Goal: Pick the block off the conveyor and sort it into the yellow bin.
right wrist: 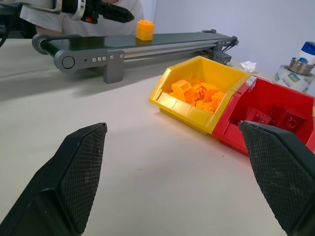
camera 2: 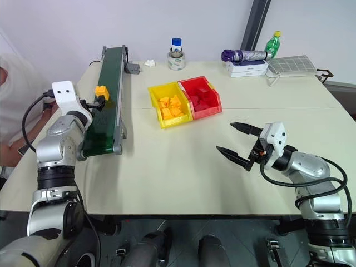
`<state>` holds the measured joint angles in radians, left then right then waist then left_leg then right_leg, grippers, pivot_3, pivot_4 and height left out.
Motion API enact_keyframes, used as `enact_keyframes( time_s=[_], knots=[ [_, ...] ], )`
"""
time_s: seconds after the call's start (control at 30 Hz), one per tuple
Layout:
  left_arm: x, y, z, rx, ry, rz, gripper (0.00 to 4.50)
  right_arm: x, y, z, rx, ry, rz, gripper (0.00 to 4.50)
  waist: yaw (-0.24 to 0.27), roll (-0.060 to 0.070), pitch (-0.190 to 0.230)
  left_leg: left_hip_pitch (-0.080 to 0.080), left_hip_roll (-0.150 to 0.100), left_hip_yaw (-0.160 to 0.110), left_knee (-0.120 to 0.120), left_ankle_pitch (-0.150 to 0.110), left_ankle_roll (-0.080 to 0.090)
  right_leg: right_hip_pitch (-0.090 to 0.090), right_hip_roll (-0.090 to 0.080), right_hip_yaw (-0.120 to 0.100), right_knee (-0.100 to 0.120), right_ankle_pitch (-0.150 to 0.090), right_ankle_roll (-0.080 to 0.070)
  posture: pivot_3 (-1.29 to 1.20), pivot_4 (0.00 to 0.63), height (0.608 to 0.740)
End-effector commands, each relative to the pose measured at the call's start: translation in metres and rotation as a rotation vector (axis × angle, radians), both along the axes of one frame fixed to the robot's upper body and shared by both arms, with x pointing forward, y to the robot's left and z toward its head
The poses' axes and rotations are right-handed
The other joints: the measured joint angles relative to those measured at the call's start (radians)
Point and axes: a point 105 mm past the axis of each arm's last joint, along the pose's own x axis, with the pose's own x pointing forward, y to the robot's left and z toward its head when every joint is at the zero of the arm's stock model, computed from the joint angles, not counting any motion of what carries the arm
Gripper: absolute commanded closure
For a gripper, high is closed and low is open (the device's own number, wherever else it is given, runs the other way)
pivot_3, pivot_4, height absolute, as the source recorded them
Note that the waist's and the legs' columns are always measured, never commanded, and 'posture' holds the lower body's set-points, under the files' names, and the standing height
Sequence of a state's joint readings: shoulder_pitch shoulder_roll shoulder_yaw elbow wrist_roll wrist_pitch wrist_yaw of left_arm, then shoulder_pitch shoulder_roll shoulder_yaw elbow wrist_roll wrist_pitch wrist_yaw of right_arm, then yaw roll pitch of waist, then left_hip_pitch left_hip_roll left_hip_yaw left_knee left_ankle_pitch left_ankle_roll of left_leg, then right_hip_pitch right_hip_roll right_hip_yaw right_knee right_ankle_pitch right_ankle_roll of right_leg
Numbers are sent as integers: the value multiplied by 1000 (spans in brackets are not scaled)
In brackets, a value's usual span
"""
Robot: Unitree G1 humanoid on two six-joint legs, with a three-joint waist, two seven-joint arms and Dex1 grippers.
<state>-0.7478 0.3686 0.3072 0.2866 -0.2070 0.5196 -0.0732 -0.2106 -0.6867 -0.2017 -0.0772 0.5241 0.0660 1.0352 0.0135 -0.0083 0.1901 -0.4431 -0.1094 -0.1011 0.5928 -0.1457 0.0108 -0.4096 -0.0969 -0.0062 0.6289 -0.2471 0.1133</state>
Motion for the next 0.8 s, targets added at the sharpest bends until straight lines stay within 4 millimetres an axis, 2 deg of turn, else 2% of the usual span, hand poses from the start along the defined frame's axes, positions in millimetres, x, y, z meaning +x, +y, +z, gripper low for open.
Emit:
enact_keyframes(
  time_s=[0.03,0.17,0.3,0.4,0.53,0.57,0.63,0.8],
  knots=[
    [3,-3,17,8,-46,-20,62,-4,2,12,4,-51,5,0,0,0,0,0,0,0,0,0,0,0,0,0,0,0,0,0,150,740],
    [7,-11,12,18,-31,-39,62,-3,3,12,6,-53,5,0,0,0,0,0,0,0,0,0,0,0,0,0,0,0,0,0,150,740],
    [8,-8,10,42,-29,-6,62,-3,2,12,4,-54,2,0,0,0,0,0,0,0,0,0,0,0,0,1,0,0,0,0,150,740],
    [7,-5,2,25,3,5,829,-3,1,12,2,-53,0,0,0,0,0,0,0,0,0,0,0,0,0,1,0,0,0,0,150,740],
    [7,-7,6,19,-25,2,2945,-3,0,12,-1,-56,-4,0,0,0,0,0,0,0,0,0,0,0,0,1,0,0,0,0,150,740],
    [6,-12,10,13,-38,-15,3240,-2,0,12,-1,-56,-5,0,0,0,0,0,0,0,0,0,0,0,0,1,0,0,0,0,150,740],
    [6,-26,20,1,-82,-59,3189,-2,0,12,-2,-57,-6,0,2,0,0,0,0,0,0,0,0,0,0,1,0,0,0,0,150,740],
    [0,-92,46,-47,-203,-248,3189,0,0,13,0,-61,-6,0,6,0,0,-1,-1,0,2,0,0,1,-1,1,0,1,1,0,150,740]
  ],
)
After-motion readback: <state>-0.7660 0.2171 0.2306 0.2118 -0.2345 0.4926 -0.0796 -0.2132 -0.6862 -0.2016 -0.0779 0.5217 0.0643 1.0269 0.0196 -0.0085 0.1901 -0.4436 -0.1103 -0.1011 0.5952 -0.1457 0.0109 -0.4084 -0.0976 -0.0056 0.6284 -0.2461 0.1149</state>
